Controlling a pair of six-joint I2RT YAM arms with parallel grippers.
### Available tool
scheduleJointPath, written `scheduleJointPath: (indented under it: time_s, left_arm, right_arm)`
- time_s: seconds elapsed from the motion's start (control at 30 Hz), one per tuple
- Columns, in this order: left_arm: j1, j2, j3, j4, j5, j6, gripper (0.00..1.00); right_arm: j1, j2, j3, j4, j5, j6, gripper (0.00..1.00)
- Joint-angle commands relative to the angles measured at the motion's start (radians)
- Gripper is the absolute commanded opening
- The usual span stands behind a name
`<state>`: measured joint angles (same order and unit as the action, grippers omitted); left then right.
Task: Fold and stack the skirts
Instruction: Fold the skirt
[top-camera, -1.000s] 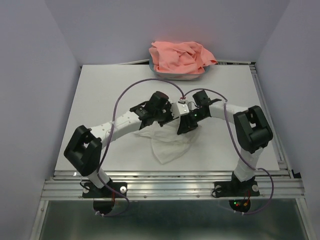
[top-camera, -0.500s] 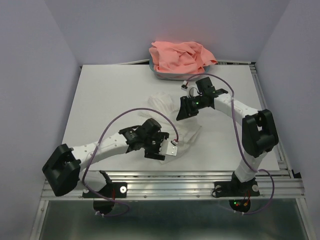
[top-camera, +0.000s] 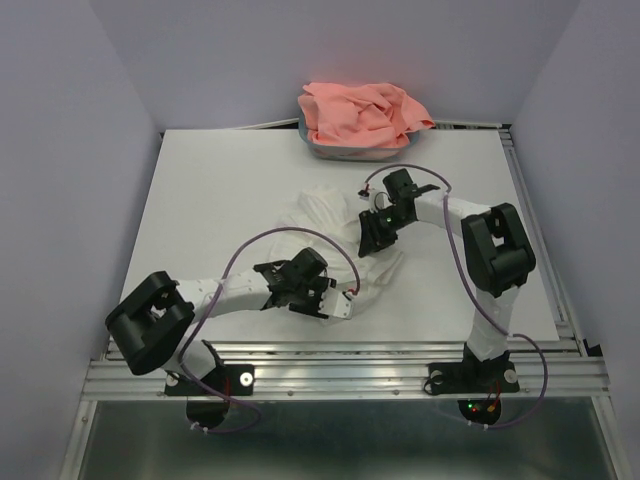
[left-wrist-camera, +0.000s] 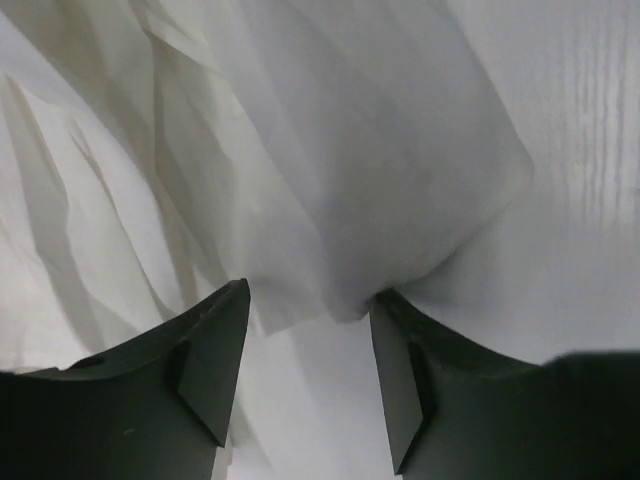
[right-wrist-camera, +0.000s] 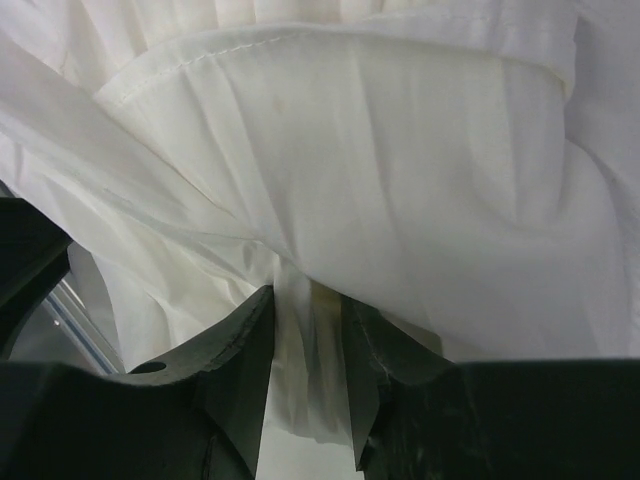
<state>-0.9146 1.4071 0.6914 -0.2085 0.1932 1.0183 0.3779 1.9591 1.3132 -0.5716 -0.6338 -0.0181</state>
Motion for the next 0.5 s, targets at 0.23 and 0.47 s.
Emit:
scheduleJointPath:
  time_s: [0.23,0.47]
  left_arm:
    - [-0.006,-0.165,0.080,0.055,-0.048,-0.132,0.00]
    - [-0.004,-0.211,0.207,0.136,-0.101,-0.254,0.00]
  right_arm:
    - [-0.005,0.015,-0.040,0.029,0.019,-0.074,0.36]
    - [-0.005,-0.038,-0.100,0.090,-0.056,-0.033,0.36]
